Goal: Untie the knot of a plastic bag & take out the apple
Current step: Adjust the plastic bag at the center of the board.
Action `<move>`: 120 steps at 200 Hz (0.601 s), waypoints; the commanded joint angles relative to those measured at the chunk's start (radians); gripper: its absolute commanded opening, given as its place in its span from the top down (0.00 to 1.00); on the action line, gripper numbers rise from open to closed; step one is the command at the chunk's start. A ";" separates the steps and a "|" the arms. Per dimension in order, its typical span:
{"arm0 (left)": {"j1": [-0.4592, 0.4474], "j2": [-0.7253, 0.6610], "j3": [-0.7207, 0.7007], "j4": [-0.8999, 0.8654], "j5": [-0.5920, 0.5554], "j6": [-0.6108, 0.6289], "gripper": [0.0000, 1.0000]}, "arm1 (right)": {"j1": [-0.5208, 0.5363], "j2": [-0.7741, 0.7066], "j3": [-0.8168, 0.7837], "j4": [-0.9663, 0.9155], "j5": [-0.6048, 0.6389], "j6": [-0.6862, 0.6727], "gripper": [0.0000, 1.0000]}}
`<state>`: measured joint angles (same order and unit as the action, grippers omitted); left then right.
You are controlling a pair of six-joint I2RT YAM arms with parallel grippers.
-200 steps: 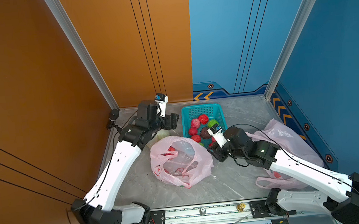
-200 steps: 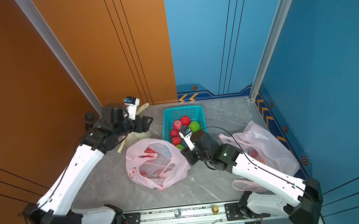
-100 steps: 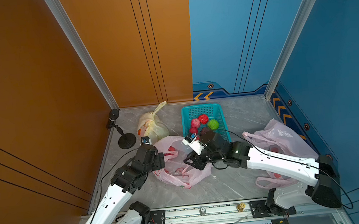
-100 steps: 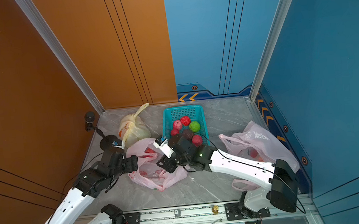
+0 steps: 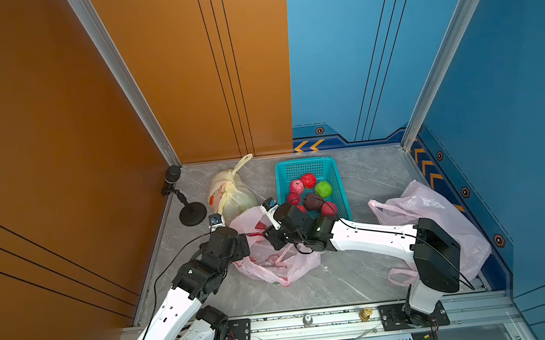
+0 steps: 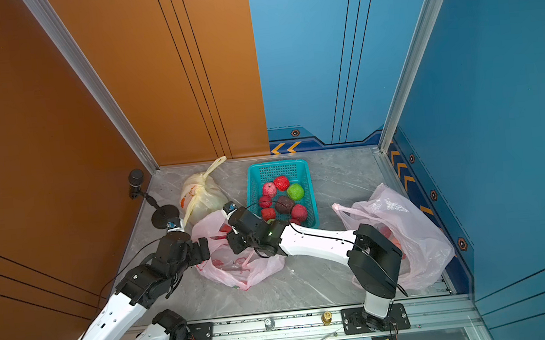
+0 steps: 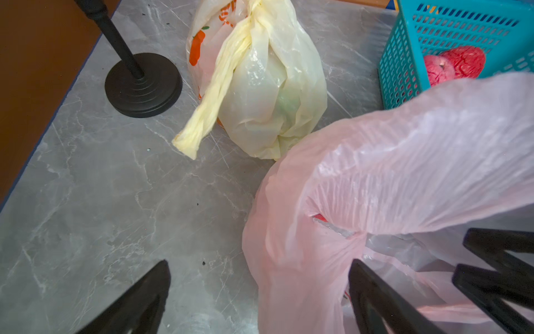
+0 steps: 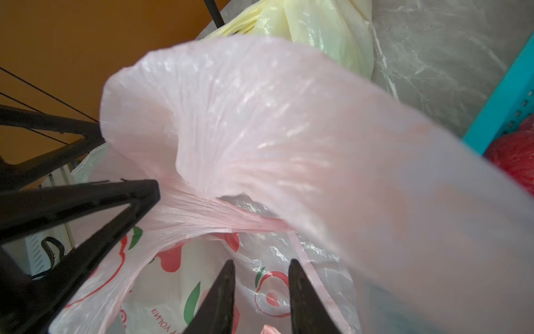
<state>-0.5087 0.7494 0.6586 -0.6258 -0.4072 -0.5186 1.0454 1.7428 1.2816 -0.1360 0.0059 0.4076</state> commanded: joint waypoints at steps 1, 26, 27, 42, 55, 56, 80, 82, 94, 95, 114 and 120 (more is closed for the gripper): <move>0.018 -0.009 -0.045 0.129 0.071 0.052 0.05 | 0.007 -0.005 0.013 0.029 0.043 0.013 0.67; 0.051 -0.040 -0.092 0.237 0.217 0.077 0.35 | 0.002 -0.021 -0.024 0.028 0.051 0.009 0.67; 0.051 -0.041 -0.093 0.239 0.222 0.078 0.36 | 0.002 -0.021 -0.025 0.029 0.050 0.009 0.67; 0.056 -0.054 -0.093 0.249 0.283 0.097 0.51 | -0.004 -0.036 -0.055 0.030 0.046 0.011 0.66; 0.056 -0.060 -0.081 0.246 0.341 0.122 0.65 | -0.009 -0.054 -0.079 0.032 0.043 0.011 0.67; 0.055 -0.060 -0.080 0.246 0.344 0.124 0.66 | -0.010 -0.056 -0.081 0.032 0.044 0.011 0.67; 0.035 -0.060 -0.042 0.242 0.437 0.164 0.81 | -0.022 -0.104 -0.144 0.046 0.052 0.013 0.66; 0.031 -0.060 -0.039 0.242 0.445 0.167 0.81 | -0.025 -0.108 -0.151 0.047 0.052 0.013 0.66; 0.001 -0.058 -0.020 0.245 0.482 0.188 0.82 | -0.031 -0.134 -0.187 0.057 0.054 0.013 0.66; -0.002 -0.058 -0.020 0.245 0.486 0.191 0.82 | -0.032 -0.137 -0.189 0.057 0.054 0.013 0.66; -0.082 -0.065 -0.010 0.256 0.523 0.237 0.81 | -0.050 -0.170 -0.231 0.060 0.051 0.020 0.66; -0.106 -0.069 -0.013 0.264 0.541 0.246 0.81 | -0.056 -0.182 -0.247 0.064 0.046 0.023 0.66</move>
<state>-0.5392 0.6960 0.6167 -0.4030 0.0139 -0.3504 1.0088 1.6161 1.0847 -0.0986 0.0319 0.4103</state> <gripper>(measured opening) 0.191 0.341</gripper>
